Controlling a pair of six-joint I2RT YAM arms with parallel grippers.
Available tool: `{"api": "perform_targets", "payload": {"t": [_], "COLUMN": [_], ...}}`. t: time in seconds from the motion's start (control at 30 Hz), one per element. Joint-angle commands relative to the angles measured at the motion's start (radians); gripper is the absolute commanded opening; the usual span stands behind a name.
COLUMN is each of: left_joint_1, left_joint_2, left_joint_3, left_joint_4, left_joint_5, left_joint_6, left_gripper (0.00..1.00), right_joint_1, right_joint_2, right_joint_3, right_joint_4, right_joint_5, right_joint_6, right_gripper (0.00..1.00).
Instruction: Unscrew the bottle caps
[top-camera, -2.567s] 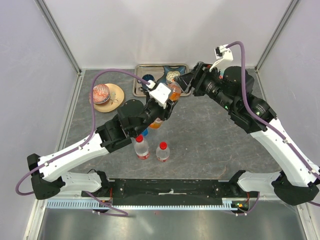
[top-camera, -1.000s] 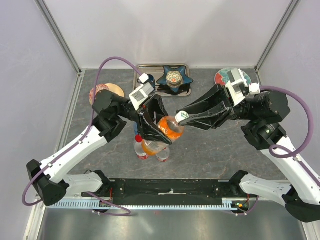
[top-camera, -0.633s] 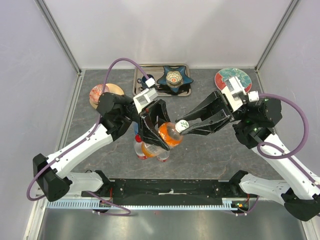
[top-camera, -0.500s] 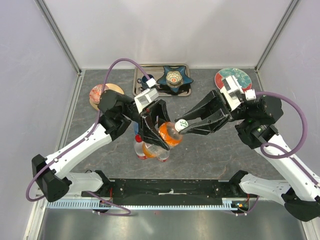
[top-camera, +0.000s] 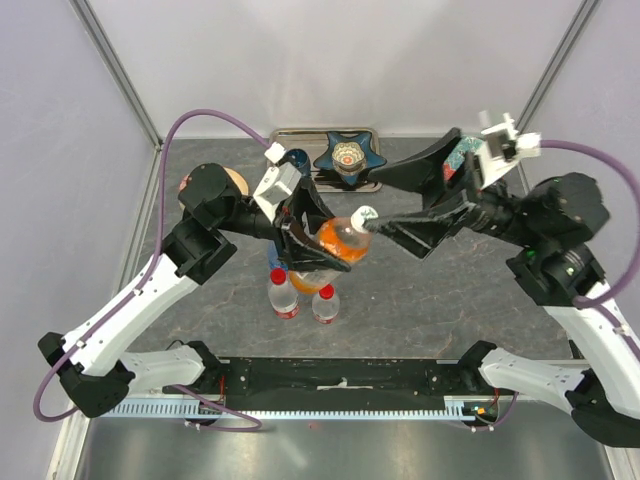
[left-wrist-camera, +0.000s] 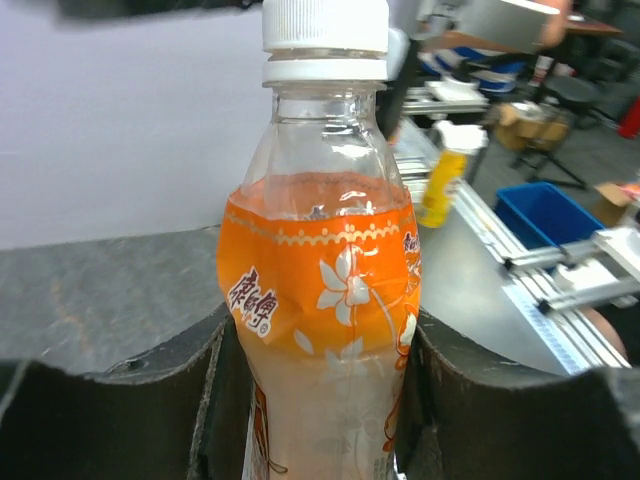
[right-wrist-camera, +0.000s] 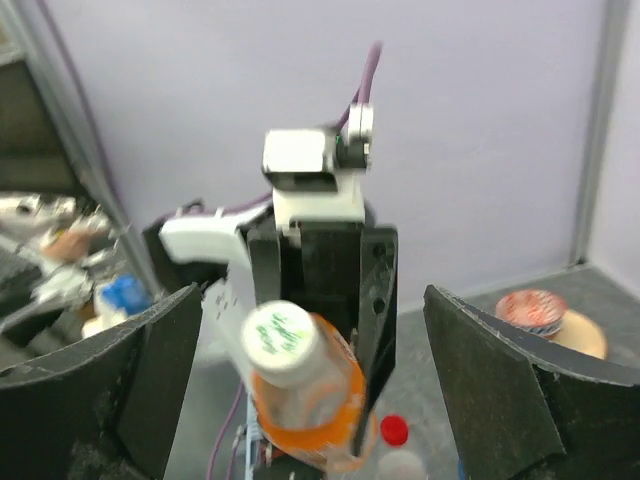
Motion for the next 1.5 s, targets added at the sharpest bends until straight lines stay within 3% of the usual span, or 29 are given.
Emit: {"api": "perform_targets", "payload": {"t": [0.0,0.2,0.23,0.33,0.53,0.67,0.83,1.07,1.47], "left_joint_1": [0.000,-0.075,-0.131,-0.255,-0.355,-0.392,-0.406,-0.408,-0.408], "left_joint_2": [-0.024,-0.029,-0.028,0.003,0.040,0.077,0.088,0.083,0.088], "left_joint_3": [0.019,-0.010,-0.014,-0.008,-0.028,-0.030,-0.033,-0.039,-0.050], "left_joint_4": [-0.128,-0.164,-0.168,-0.162,-0.064,-0.020,-0.010,-0.010,-0.012], "left_joint_5": [-0.352,-0.853,-1.021,-1.331,-1.631,-1.734,-1.739,-1.739,-1.736], "left_joint_6": [0.136,0.270,0.291,0.420,0.521,0.572,0.577,0.574,0.571], "left_gripper": [0.51,0.52,0.52,0.52,0.51,0.50,0.50,0.49,0.50], "right_joint_1": [0.000,0.000,0.000,0.000,0.000,0.002,0.002,0.003,0.003], "right_joint_2": [-0.039,-0.005,0.004,0.048,0.127,0.160,0.162,0.165,0.168], "right_joint_3": [0.085,0.114,0.122,0.160,0.203,0.191,0.180,0.159,0.134], "right_joint_4": [-0.028,-0.118,-0.140,-0.244,-0.371,-0.388,-0.382,-0.373,-0.356], "right_joint_5": [0.289,0.524,0.558,0.699,0.869,0.870,0.868,0.851,0.807], "right_joint_6": [0.035,0.098,0.098,0.106,0.135,0.149,0.146,0.141,0.153], "right_gripper": [0.98,0.98,0.98,0.98,0.93,0.87,0.83,0.63,0.66]}}
